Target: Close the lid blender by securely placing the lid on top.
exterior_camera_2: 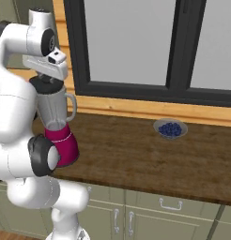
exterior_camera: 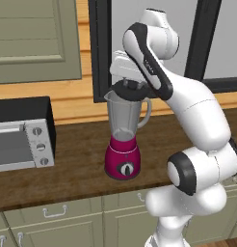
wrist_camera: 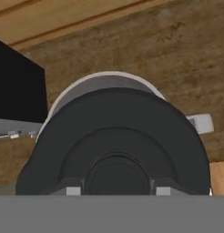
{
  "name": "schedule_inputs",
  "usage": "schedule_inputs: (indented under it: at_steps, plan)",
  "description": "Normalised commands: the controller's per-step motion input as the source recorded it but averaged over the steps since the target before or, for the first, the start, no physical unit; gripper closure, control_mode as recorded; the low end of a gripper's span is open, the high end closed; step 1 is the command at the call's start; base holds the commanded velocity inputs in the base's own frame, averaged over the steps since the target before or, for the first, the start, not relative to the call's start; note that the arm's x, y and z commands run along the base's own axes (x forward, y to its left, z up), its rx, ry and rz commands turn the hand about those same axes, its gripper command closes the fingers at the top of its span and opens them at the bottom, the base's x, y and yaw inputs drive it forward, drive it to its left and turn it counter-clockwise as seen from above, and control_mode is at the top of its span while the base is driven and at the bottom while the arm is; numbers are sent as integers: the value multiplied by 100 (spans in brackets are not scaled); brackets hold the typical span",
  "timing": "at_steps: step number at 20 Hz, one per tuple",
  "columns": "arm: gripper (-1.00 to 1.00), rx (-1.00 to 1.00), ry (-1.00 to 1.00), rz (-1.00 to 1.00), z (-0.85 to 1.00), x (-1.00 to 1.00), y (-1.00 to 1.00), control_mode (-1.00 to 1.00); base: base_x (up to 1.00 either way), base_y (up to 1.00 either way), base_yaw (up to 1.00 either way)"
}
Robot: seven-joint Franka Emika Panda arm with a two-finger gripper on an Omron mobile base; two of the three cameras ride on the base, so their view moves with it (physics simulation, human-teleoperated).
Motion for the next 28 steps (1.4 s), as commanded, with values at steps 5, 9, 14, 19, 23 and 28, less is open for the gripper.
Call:
schedule_inputs:
  at_steps: [5,9,14,19,23,28]
  plan:
    - [100,0,1,13,-17,4,13,-100,0,0,0]
    - [100,-4,0,11,-4,16,2,-100,0,0,0]
    - [100,-11,-12,10,0,23,0,-100,0,0,0]
    - [100,-12,-17,10,-3,21,0,-100,0,0,0]
    - [100,-2,-1,14,-37,11,5,-100,0,0,0]
    - [100,0,0,13,-36,0,8,-100,0,0,0]
